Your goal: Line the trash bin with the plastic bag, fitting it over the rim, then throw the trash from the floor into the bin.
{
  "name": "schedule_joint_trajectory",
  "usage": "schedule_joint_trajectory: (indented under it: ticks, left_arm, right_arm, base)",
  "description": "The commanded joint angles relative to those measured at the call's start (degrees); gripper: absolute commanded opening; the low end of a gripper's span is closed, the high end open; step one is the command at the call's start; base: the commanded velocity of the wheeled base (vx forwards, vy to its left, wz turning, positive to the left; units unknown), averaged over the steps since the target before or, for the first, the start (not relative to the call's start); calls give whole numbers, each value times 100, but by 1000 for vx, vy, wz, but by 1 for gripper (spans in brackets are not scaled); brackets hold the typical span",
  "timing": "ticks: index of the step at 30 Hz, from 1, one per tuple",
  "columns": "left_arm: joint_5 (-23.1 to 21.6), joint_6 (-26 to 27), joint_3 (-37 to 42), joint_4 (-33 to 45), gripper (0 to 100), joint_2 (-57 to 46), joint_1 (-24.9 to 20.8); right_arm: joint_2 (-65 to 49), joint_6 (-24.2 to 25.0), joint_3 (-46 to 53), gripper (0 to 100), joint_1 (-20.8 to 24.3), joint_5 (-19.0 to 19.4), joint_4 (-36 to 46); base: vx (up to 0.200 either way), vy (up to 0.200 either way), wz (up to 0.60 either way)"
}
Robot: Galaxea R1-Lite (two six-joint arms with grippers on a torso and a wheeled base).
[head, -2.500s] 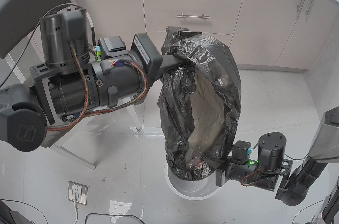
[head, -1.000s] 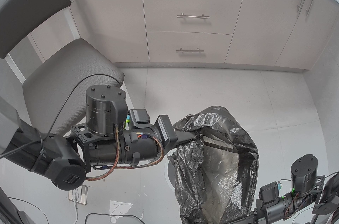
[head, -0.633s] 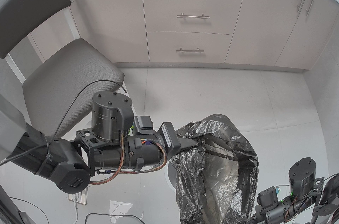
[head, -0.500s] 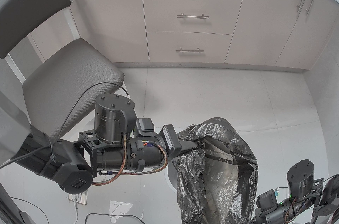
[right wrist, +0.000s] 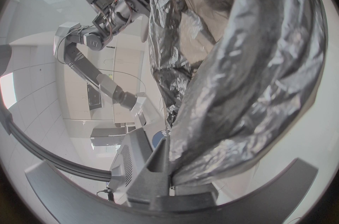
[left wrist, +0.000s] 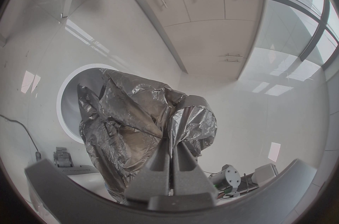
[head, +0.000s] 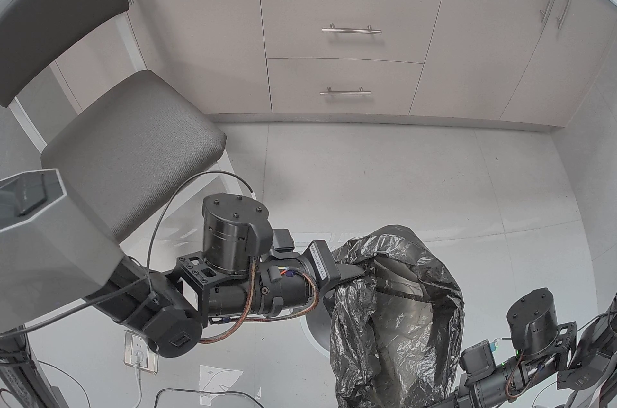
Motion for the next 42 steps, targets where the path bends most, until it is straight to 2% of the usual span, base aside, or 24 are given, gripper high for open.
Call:
schedule_joint_trajectory:
  ticks: [1,3,6,9,14,17,21,25,28,29,30,36,39,42]
  left_arm:
    - [-5,18,-117,-167,0,594,165]
    - [-5,27,-196,-185,0,726,235]
    - [-5,45,-275,-194,0,823,314]
    - [-5,97,-363,-194,0,964,446]
    - [-5,730,-390,-194,0,1175,640]
    - [-5,880,-390,-194,0,1227,657]
    - [-5,888,-390,-185,0,1236,657]
    - [-5,1038,-398,-124,0,1262,657]
    - [-5,1161,-372,-124,0,1315,640]
    - [-5,1161,-372,-124,0,1315,640]
    - [-5,1240,-346,-115,0,1315,613]
    - [30,1521,-337,-97,0,1421,569]
    - [285,1846,-381,-115,0,1579,578]
    - [504,1934,-398,-132,0,1640,569]
  right_arm:
    - [630,-379,-198,0,-555,-3,-14]
    - [744,-626,-269,0,-749,-3,-128]
    - [867,-705,-304,0,-836,-38,-330]
    - [1324,-757,-497,0,-1179,-267,-726]
    - [2142,-1267,-611,0,-1557,-548,-1420]
    - [2607,-1566,-603,0,-1689,-706,-1877]
    - [3003,-1592,-620,0,-1724,-917,-2308]
    - [3812,-1751,-585,0,-1715,-1313,-3538]
    - [4216,-1847,-620,0,-1671,-1673,-3600]
    - [4216,-1847,-620,0,-1671,-1673,-3600]
    - [4321,-2085,-603,0,-1671,-1867,-3600]
    - [4356,-2269,-541,0,-1680,-1990,-3600]
    - [4365,-2216,-550,0,-1724,-2051,-3600]
    - [4330,-2164,-567,0,-1733,-2060,-3600]
  base:
    - [0,0,0]
    - [0,0,0]
    - [0,0,0]
    - [0,0,0]
    - [0,0,0]
    - [0,0,0]
    - [0,0,0]
    - [0,0,0]
    - [0,0,0]
    - [0,0,0]
    - [0,0,0]
    - [0,0,0]
    - [0,0,0]
    - [0,0,0]
